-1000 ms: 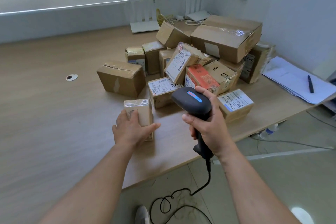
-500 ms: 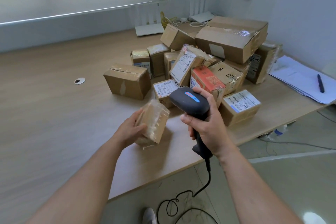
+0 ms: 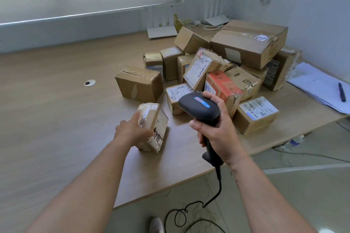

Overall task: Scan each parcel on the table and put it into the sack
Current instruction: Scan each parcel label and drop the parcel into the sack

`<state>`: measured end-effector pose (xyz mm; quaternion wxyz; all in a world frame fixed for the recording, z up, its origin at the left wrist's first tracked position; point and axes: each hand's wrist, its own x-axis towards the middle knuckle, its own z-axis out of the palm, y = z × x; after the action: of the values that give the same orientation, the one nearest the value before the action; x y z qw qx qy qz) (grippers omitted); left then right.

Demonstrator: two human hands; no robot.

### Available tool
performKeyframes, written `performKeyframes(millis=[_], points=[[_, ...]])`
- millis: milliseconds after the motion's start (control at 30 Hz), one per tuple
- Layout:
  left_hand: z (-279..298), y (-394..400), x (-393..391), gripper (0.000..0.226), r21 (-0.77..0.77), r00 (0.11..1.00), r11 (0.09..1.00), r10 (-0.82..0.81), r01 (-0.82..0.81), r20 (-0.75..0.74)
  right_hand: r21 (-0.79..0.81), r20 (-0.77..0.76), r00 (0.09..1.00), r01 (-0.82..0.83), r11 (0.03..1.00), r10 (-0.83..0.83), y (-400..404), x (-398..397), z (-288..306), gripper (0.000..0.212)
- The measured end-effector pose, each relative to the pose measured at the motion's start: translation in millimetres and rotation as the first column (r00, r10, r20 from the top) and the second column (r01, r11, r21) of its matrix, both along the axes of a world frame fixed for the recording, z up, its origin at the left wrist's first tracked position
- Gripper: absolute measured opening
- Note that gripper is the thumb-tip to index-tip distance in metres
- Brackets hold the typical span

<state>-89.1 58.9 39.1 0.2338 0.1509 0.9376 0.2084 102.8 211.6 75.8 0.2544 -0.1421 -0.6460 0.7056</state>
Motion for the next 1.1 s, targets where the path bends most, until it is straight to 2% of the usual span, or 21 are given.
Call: performKeyframes(millis=[67, 133, 200, 300, 467, 567, 800, 1100], points=[[-2, -9, -3, 0.095, 0.286, 0.982, 0.948, 0.095, -0.139, 0.160, -0.017, -0.009, 1.000, -0.006, 1.000, 0.006, -2, -2, 0, 0.066], [-3, -15, 2, 0.091, 0.526, 0.921, 0.787, 0.131, -0.322, 0.367, -0.020, -0.010, 1.000, -0.019, 1.000, 0.018, -5, -4, -1, 0.067], [-5, -18, 6, 0.096, 0.629, 0.879, 0.660, 0.106, -0.411, 0.464, -0.011, -0.003, 0.999, -0.034, 0.999, 0.034, -10, -6, -1, 0.069], [-12, -22, 6, 0.102, 0.699, 0.893, 0.586, 0.103, -0.411, 0.438, -0.002, 0.012, 0.998, -0.068, 0.998, 0.068, -17, -6, 2, 0.069], [-5, -27, 3, 0.115, 0.744, 0.917, 0.545, 0.135, -0.386, 0.376, -0.010, 0.007, 0.994, -0.113, 0.994, 0.113, -28, -3, 1, 0.067], [-1, -28, 1, 0.119, 0.758, 0.933, 0.550, 0.139, -0.351, 0.332, -0.007, 0.034, 0.991, -0.128, 0.992, 0.128, -33, -1, -1, 0.065], [2, -31, 1, 0.112, 0.771, 0.960, 0.575, 0.114, -0.273, 0.255, -0.001, 0.054, 0.987, -0.149, 0.989, 0.149, -35, 6, -1, 0.065], [6, -35, 8, 0.112, 0.759, 0.966, 0.601, 0.105, -0.250, 0.235, 0.028, 0.061, 0.988, -0.141, 0.990, 0.139, -35, 18, 2, 0.067]])
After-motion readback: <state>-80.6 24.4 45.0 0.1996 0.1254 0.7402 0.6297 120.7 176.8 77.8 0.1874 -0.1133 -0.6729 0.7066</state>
